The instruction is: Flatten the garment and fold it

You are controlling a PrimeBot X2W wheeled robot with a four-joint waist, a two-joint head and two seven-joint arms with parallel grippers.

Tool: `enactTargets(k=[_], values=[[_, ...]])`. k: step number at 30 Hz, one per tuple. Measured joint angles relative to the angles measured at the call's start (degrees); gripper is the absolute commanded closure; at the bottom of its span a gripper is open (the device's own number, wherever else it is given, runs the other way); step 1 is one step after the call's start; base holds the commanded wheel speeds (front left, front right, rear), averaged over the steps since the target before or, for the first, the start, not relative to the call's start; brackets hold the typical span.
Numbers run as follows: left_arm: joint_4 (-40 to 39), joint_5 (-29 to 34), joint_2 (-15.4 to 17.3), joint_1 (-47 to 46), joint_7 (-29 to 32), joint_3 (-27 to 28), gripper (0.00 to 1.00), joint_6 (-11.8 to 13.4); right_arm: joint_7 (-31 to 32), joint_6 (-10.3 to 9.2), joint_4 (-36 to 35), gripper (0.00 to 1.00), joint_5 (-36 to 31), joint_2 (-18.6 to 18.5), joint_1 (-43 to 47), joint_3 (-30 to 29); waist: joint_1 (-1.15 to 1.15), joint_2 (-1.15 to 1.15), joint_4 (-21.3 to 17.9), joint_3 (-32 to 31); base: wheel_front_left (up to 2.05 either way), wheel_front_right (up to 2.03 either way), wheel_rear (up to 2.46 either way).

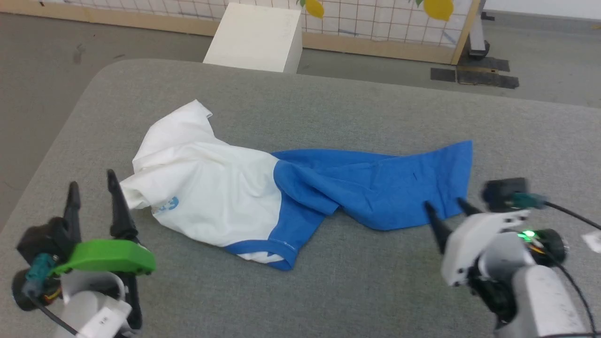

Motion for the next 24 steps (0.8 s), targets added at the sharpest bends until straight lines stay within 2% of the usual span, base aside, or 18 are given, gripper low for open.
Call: enactTargets(k=[5, 8, 19, 20, 21, 22, 24], values=[[-0.55, 0.92, -3.12, 1.91, -1.25, -0.48, 0.0, -0.25, 6.92, 0.0, 4.48, 0.0, -4.14, 0.0, -3.42, 9.95, 0.0, 0.0, 1.05, 0.84, 0.0, 0.0, 0.0], [-0.64, 1.82, -4.07, 2.39, -1.3, -0.41, 0.0, -0.4, 9.03, 0.0, 7.33, 0.0, -6.76, 0.1, -5.84, 13.48, 0.0, 0.0, 1.72, 1.45, 0.0, 0.0, 0.0], [-2.56, 2.89, -6.37, 2.31, -1.38, 1.52, 0.0, -1.0, 10.57, 0.01, 18.69, 0.0, -11.1, 0.1, -11.66, 14.6, 0.0, 0.0, 4.78, 4.34, 0.0, 0.0, 0.0], [-2.56, 2.88, -6.56, 2.31, -1.38, 1.72, 0.0, -1.08, 10.69, 0.01, 19.27, 0.49, -10.94, 0.11, -12.13, 14.65, 0.0, 0.0, 4.99, 4.62, 0.0, 0.0, 0.0], [-2.48, 2.88, -6.66, 2.31, -1.38, 1.88, 0.0, -1.33, 10.71, 0.01, 19.54, 0.93, -10.68, 0.11, -12.61, 14.63, 0.0, 0.0, 5.15, 4.9, 0.0, 0.0, 0.0], [-2.32, 2.87, -6.79, 2.31, -1.38, 1.93, 0.0, -1.49, 10.53, 0.0, 19.68, 1.0, -10.24, 0.11, -12.98, 14.63, 0.0, 0.0, 5.28, 5.11, 0.0, 0.0, 0.0], [-1.58, 2.87, -7.14, 2.32, -1.38, 2.19, 0.0, -1.92, 9.23, 0.0, 19.92, 1.0, -8.86, 0.09, -13.49, 14.05, 0.0, 0.0, 5.24, 5.15, 0.0, 0.0, 0.0]])
